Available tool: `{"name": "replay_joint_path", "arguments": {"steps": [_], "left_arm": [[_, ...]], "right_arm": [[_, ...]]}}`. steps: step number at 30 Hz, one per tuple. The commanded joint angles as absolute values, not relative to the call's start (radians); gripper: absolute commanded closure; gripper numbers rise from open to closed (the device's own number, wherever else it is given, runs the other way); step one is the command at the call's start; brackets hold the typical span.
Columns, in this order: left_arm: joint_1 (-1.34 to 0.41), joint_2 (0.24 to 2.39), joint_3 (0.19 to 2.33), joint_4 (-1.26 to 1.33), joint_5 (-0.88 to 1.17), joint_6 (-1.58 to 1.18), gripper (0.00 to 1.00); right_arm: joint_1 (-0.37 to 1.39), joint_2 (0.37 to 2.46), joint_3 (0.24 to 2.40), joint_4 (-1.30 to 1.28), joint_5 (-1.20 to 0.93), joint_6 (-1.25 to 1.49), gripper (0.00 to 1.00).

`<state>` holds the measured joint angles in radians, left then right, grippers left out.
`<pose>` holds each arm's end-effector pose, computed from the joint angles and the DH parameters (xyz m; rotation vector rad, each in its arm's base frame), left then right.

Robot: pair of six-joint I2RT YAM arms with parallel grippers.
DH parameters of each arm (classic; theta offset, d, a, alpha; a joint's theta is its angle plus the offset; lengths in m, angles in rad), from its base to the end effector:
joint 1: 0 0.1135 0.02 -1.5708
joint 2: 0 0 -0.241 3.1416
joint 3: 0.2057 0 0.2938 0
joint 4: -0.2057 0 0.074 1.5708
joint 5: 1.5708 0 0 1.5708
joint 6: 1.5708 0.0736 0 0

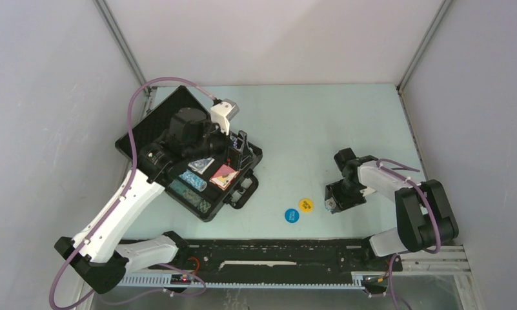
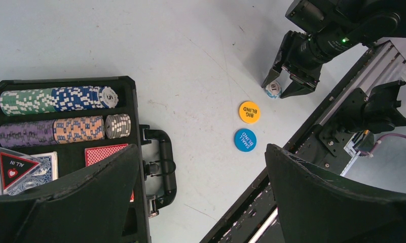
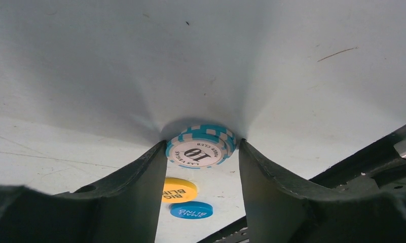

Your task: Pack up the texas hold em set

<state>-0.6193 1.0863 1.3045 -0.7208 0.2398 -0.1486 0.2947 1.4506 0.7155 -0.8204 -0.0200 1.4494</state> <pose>0.2366 -0.1901 0.3775 0.6449 2.0379 -0.7105 0.2359 0.0731 0.0568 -1.7114 -2.6277 -0.0385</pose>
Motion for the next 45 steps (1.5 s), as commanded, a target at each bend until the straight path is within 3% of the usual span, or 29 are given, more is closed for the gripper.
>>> {"name": "replay_joint_path", "arguments": {"steps": [1,11,14,38,42,45], "left_arm": [[-0.621,1.082,1.279,-0.701,0.247,-0.138,0.0],[-0.621,1.08,1.278,-0.701,0.242,-0.138,0.0],[-0.621,1.081,1.276,-0.7,0.238,-0.138,0.0],[-0.621,1.13,1.25,-0.658,0.281,-0.175,0.0],[-0.621,1.154,1.178,-0.511,0.428,-0.344,0.0],[-0.622,1.163,1.006,-0.174,0.614,-0.645,0.0]], "right_arm": [[0.309,1.533,0.673,-0.739,0.011,1.462,0.4],[0.335,1.513,0.673,-0.755,0.011,1.479,0.8],[0.335,1.484,0.675,-0.772,0.011,1.485,1.0],[0.349,1.357,0.764,-0.894,-0.022,1.474,1.0],[0.354,1.354,0.792,-0.927,-0.023,1.466,1.0],[0.365,1.337,0.793,-0.91,-0.046,1.472,1.0]]}}
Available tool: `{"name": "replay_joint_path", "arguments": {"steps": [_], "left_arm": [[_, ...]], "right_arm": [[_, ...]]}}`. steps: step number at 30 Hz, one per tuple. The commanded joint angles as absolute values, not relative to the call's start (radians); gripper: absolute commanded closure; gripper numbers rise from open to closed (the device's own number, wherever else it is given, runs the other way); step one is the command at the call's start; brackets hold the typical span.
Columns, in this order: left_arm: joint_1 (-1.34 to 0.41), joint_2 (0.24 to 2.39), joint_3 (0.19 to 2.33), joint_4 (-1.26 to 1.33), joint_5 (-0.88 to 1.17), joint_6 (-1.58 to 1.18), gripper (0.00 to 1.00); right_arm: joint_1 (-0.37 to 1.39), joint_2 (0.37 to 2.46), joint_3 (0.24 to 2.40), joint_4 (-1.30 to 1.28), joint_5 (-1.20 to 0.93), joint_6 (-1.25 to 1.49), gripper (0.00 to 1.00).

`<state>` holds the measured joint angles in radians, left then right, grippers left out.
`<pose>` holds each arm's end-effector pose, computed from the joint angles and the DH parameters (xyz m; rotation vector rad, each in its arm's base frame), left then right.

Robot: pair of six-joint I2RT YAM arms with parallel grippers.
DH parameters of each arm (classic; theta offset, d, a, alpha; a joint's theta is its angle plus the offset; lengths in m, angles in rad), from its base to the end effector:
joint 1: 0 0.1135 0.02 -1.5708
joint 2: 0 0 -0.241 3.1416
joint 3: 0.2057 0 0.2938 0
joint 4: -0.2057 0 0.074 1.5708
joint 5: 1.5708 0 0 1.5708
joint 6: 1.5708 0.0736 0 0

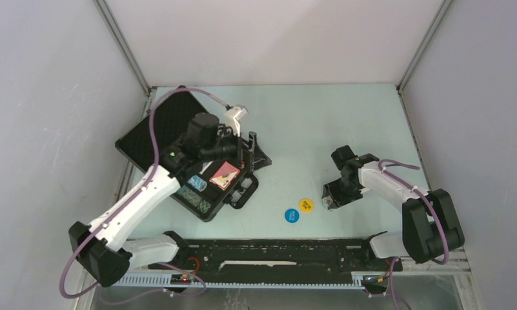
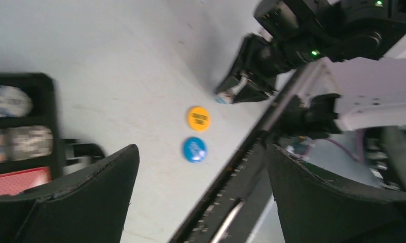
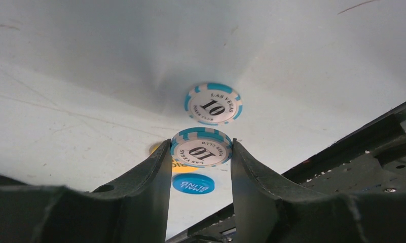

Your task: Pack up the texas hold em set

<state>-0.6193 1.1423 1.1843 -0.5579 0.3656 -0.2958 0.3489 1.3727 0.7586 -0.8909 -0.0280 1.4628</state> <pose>0.2525 -0.2123 0.3343 0.5815 2.1091 -0.9205 0.2360 0.0881 0.0859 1.6486 2.6502 0.1078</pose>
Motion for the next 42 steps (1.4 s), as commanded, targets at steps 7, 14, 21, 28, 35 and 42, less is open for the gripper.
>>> {"name": "replay_joint_path", "arguments": {"steps": [7,14,21,28,35,42], "left_arm": [[-0.724,1.268,0.657,0.509,0.543,-1.085,0.07],[-0.844,1.55,0.527,0.969,0.42,-1.245,0.23],[-0.867,1.818,0.546,1.359,0.447,-1.392,0.23],[-0.89,1.862,0.632,1.296,0.464,-1.354,0.29],[-0.899,1.873,0.612,1.258,0.412,-1.36,0.46],[-0.901,1.87,0.607,1.253,0.375,-1.351,0.59]], "right_arm": [[0.4,1.304,0.839,-0.946,-0.032,1.454,1.0],[0.447,1.293,0.914,-0.993,-0.019,1.444,1.0],[0.469,1.259,0.958,-0.985,-0.054,1.432,1.0],[0.509,1.284,1.011,-0.995,-0.059,1.467,1.0],[0.548,1.299,1.028,-0.981,-0.052,1.515,1.0],[0.559,1.287,1.029,-0.972,-0.048,1.55,1.0]]}}
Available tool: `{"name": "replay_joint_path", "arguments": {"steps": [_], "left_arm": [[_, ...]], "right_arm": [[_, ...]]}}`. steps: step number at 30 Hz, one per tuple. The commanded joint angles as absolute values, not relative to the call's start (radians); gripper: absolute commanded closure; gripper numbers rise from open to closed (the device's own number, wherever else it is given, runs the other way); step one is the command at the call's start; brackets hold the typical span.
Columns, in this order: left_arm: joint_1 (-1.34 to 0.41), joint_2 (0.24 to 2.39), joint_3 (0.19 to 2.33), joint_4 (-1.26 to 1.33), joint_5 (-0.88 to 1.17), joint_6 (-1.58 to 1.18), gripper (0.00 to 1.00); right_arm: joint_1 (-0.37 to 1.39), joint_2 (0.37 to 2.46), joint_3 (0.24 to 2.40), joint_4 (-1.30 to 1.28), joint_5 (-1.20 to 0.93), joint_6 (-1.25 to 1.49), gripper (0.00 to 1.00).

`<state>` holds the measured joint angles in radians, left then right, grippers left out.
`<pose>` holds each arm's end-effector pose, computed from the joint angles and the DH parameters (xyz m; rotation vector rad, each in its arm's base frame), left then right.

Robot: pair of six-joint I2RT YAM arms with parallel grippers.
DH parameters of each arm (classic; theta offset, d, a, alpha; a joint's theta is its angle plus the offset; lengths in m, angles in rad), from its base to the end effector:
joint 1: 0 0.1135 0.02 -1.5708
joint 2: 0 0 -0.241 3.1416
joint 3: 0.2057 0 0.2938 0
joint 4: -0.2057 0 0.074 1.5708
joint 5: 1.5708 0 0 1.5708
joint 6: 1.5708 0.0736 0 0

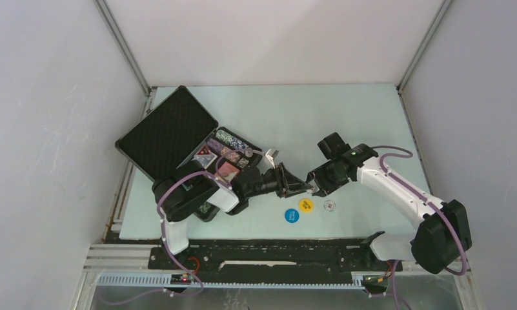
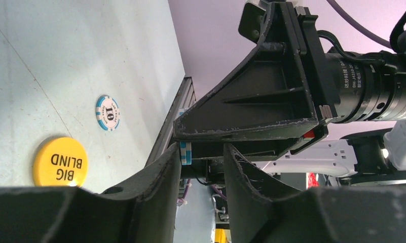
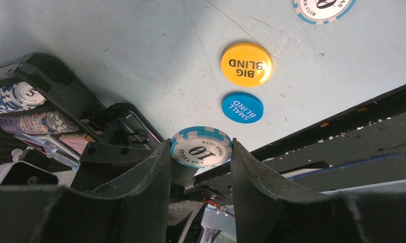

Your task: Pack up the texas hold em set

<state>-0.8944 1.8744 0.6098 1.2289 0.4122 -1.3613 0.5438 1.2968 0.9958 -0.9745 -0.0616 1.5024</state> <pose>0.2132 -0.3127 0.0823 -0.0706 2.0538 -1.9367 0.2460 0.1540 0.1765 1.3758 2.6770 0.4305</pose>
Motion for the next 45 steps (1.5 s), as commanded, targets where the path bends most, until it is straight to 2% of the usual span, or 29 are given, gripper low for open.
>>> {"name": "replay_joint_path", "arguments": {"steps": [1,4,6,7,9,11,12,13,14,16,19,20,26,30,33,35,40,45], "left_arm": [[-0.902,1.869,0.611,1.247,0.369,-1.349,0.62],[-0.909,1.871,0.625,1.23,0.362,-1.344,0.66],[-0.911,1.868,0.63,1.222,0.356,-1.337,0.74],[-0.912,1.863,0.63,1.209,0.353,-1.33,0.79],[-0.91,1.845,0.633,1.159,0.341,-1.303,0.96],[-0.911,1.816,0.636,1.083,0.324,-1.262,1.0],[-0.911,1.798,0.639,1.044,0.317,-1.237,1.0],[-0.911,1.779,0.643,1.003,0.313,-1.211,1.0],[-0.909,1.752,0.649,0.923,0.312,-1.177,1.0],[-0.908,1.669,0.663,0.766,0.299,-1.081,1.0],[-0.9,1.55,0.682,0.498,0.27,-0.893,1.0],[-0.891,1.511,0.694,0.4,0.275,-0.836,1.0],[-0.831,1.283,0.86,-0.326,0.189,-0.438,1.0],[-0.815,1.225,1.03,-0.793,-0.069,-0.225,1.0],[-0.808,1.247,1.102,-1.015,-0.326,-0.169,1.0],[-0.789,1.273,1.106,-1.083,-0.423,-0.146,1.0],[-0.722,1.3,1.113,-1.089,-0.478,-0.163,1.0],[-0.659,1.347,1.111,-1.076,-0.414,-0.126,1.0]], "right_arm": [[0.558,1.286,1.029,-0.971,-0.046,1.552,1.0],[0.559,1.284,1.029,-0.968,-0.043,1.556,1.0],[0.56,1.284,1.029,-0.967,-0.044,1.557,1.0],[0.559,1.283,1.028,-0.969,-0.044,1.556,1.0],[0.558,1.282,1.029,-0.969,-0.049,1.552,1.0],[0.558,1.279,1.029,-0.969,-0.054,1.546,0.99],[0.558,1.275,1.029,-0.966,-0.055,1.542,0.93],[0.559,1.271,1.028,-0.962,-0.053,1.533,0.81],[0.557,1.264,1.029,-0.96,-0.048,1.52,0.63],[0.544,1.243,1.03,-0.935,-0.037,1.463,0.36],[0.517,1.205,1.061,-0.929,0.015,1.287,0.07],[0.504,1.191,1.07,-0.923,0.031,1.214,0.02],[0.436,1.011,1.026,-0.805,-0.045,0.778,0.01],[0.38,0.844,0.94,-0.767,-0.032,0.672,0.03],[0.292,0.789,0.887,-0.76,-0.079,0.624,0.04],[0.239,0.786,0.867,-0.761,-0.144,0.597,0.05],[0.196,0.818,0.852,-0.773,-0.236,0.548,0.08],[0.186,0.793,0.82,-0.774,-0.243,0.533,0.08]]}}
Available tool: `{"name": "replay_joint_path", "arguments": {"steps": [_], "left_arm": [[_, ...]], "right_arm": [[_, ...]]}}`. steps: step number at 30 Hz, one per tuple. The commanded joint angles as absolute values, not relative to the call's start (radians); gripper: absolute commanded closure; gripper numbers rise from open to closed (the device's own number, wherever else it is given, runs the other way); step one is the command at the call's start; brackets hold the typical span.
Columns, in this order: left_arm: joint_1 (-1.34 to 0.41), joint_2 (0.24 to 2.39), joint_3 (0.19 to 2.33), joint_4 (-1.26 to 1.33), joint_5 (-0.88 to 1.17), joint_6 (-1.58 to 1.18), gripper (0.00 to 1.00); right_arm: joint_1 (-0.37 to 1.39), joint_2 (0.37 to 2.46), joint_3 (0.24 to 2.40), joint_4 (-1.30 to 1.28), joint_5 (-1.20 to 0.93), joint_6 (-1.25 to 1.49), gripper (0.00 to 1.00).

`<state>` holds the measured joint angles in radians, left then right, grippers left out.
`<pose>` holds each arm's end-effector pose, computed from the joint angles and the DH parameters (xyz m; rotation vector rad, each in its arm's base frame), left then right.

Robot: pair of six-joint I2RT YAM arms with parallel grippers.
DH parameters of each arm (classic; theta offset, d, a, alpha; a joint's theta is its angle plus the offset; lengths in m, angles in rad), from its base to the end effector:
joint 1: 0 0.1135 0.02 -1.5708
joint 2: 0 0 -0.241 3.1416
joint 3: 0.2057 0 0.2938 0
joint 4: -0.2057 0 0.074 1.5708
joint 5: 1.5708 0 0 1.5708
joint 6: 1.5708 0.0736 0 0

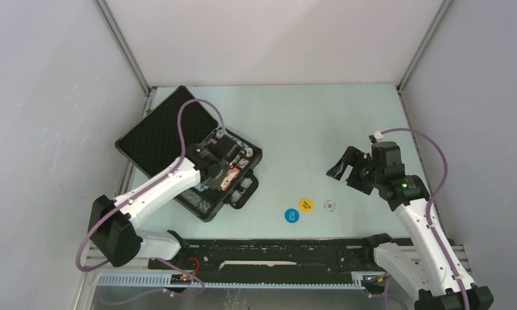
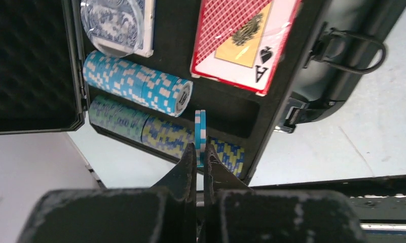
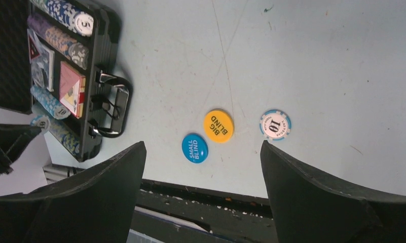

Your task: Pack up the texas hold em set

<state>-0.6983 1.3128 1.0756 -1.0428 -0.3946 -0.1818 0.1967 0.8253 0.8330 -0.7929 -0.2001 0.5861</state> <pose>0.2425 -0.1666 0.2013 0.6123 2.6268 0.3194 0.2394 0.0626 0.2495 0.3694 2.3935 0.6070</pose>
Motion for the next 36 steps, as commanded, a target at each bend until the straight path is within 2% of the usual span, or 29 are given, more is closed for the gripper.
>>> {"name": "replay_joint_path", "arguments": {"steps": [1,20,26,36], "left_arm": [[-0.655,1.363,1.109,-1.072,-0.408,-0.115,1.0],[-0.601,1.501,1.054,-0.982,-0.436,-0.084,1.0],[-0.595,1.499,1.046,-0.961,-0.443,-0.093,0.9],[-0.591,1.496,1.003,-0.962,-0.444,-0.106,0.9]], "right_arm": [[0.182,0.787,0.814,-0.768,-0.25,0.533,0.08],[0.142,0.782,0.754,-0.754,-0.289,0.521,0.08],[0.137,0.786,0.739,-0.75,-0.276,0.528,0.09],[0.133,0.794,0.72,-0.732,-0.301,0.532,0.09]]}}
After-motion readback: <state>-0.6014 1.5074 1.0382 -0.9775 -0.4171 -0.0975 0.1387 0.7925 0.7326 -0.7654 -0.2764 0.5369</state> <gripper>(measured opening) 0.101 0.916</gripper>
